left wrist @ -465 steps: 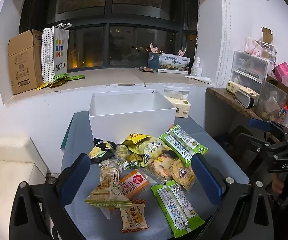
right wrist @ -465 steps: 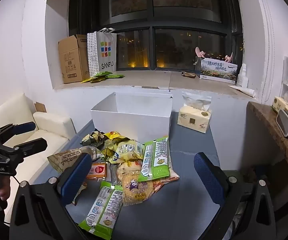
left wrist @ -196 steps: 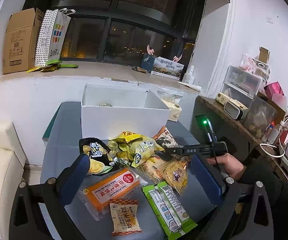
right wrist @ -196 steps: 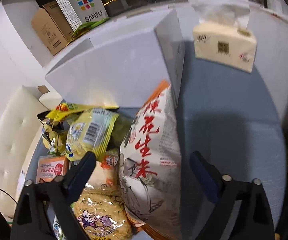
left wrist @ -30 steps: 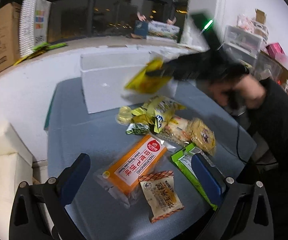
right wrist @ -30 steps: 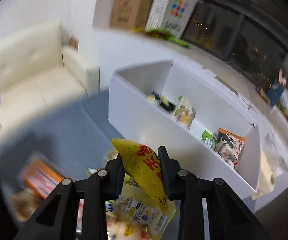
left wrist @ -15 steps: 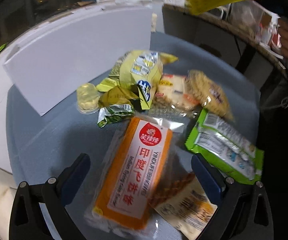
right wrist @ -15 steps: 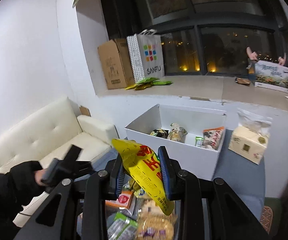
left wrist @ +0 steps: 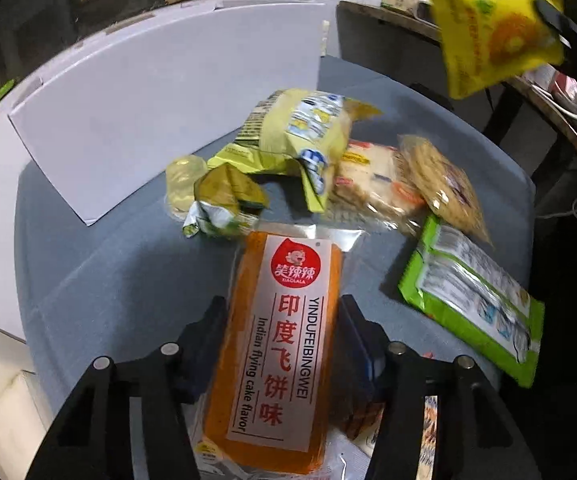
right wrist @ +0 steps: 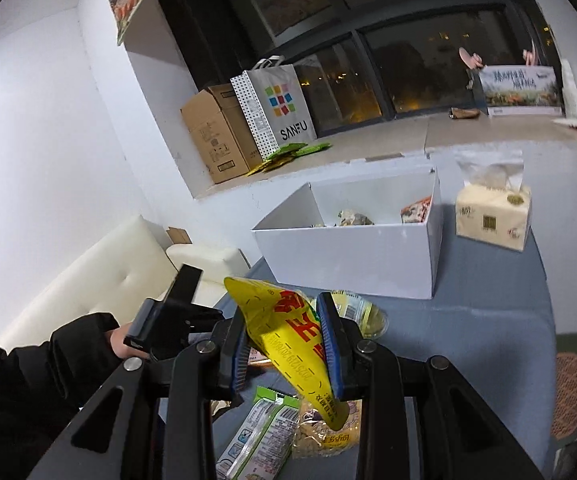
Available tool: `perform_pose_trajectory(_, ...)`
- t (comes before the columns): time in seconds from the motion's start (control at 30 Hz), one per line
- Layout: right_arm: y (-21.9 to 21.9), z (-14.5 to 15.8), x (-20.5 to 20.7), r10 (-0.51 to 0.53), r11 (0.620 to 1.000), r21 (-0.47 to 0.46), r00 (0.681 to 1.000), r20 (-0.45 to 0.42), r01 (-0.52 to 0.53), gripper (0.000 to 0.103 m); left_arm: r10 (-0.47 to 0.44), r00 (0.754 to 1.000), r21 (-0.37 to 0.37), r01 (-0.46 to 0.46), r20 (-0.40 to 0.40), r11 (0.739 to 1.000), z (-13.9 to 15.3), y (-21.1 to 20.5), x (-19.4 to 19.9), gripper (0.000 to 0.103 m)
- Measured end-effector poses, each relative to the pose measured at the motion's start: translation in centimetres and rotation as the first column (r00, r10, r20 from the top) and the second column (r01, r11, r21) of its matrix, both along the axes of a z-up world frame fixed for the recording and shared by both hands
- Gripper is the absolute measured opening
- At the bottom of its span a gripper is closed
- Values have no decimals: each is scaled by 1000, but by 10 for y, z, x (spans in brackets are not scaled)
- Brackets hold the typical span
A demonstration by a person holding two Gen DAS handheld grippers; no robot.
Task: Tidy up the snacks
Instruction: 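Carry both packs into the white box and open both tools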
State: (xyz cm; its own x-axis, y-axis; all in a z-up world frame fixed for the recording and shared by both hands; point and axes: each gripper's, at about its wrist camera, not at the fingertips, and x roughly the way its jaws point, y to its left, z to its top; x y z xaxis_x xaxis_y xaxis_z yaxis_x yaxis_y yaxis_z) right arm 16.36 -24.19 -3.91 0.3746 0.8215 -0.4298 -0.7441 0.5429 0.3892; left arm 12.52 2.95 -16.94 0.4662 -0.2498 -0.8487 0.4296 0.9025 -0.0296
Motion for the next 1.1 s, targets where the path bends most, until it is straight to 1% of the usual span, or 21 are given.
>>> perform_pose_trajectory(0.07,0,-1,-1,0,1000,1,1000,2,0,34,8,999,-31,-7,39,999,10,-1,-9,60)
perform_pose_trajectory(0.13,1,-1,-3,0,1000,4,1000,7,0,34,43,994,-62,-37,100,997,26,4,-21,60)
perform_pose_trajectory(0.23,2,0,-7,-11,1000,5,1000,24,11,34,114,970,-158,-81,214,984,56,11,-34,60)
perform_pose_trajectory(0.3,3,1,-6,-21,1000,16,999,24,21,34,168,947,-217,-110,273,970,73,20,-40,60)
perform_pose_trajectory(0.33,5,2,-5,-29,999,17,999,27,29,34,209,927,-252,-131,313,959,85,24,-42,60)
perform_pose_trajectory(0.4,7,6,-2,-59,998,15,997,41,58,34,262,898,-302,-155,354,941,100,30,-43,60)
perform_pose_trajectory(0.43,8,9,1,-68,998,20,997,45,67,34,296,878,-331,-170,377,928,110,34,-41,60)
perform_pose_trajectory(0.5,13,17,10,-87,996,27,995,48,86,34,331,857,-343,-196,395,919,125,41,-29,60)
perform_pose_trajectory(0.53,19,24,19,-91,996,19,995,42,90,34,358,839,-343,-222,409,913,137,45,-21,60)
perform_pose_trajectory(0.57,22,28,25,-99,995,13,994,46,98,34,376,834,-349,-240,405,906,145,47,-10,60)
perform_pose_trajectory(0.6,29,35,35,-120,993,11,991,56,120,34,404,825,-360,-265,395,894,153,51,6,60)
perform_pose_trajectory(0.63,37,43,50,-126,992,9,990,60,126,34,421,820,-359,-287,387,888,157,54,22,60)
perform_pose_trajectory(0.7,52,52,77,-148,989,6,988,46,148,34,465,805,-359,-339,368,870,169,64,46,60)
perform_pose_trajectory(0.77,74,57,111,-173,984,-37,985,18,174,34,514,799,-385,-388,312,837,176,77,81,60)
perform_pose_trajectory(0.8,83,57,123,-190,980,-57,982,15,190,34,531,792,-382,-411,300,828,178,79,94,60)
perform_pose_trajectory(0.87,103,54,154,-209,973,-102,978,-8,207,34,563,782,-365,-458,267,810,174,84,124,60)
perform_pose_trajectory(0.9,108,52,164,-216,970,-114,976,-19,213,34,576,778,-363,-476,250,801,171,87,134,60)
perform_pose_trajectory(0.93,116,49,177,-220,967,-135,975,-29,214,34,590,774,-367,-493,228,789,166,85,152,60)
perform_pose_trajectory(1.07,131,43,200,-232,957,-182,973,-4,228,34,620,759,-353,-535,199,768,154,85,182,61)
perform_pose_trajectory(1.1,134,42,205,-234,954,-193,972,7,231,34,639,748,-357,-555,180,751,150,88,188,64)
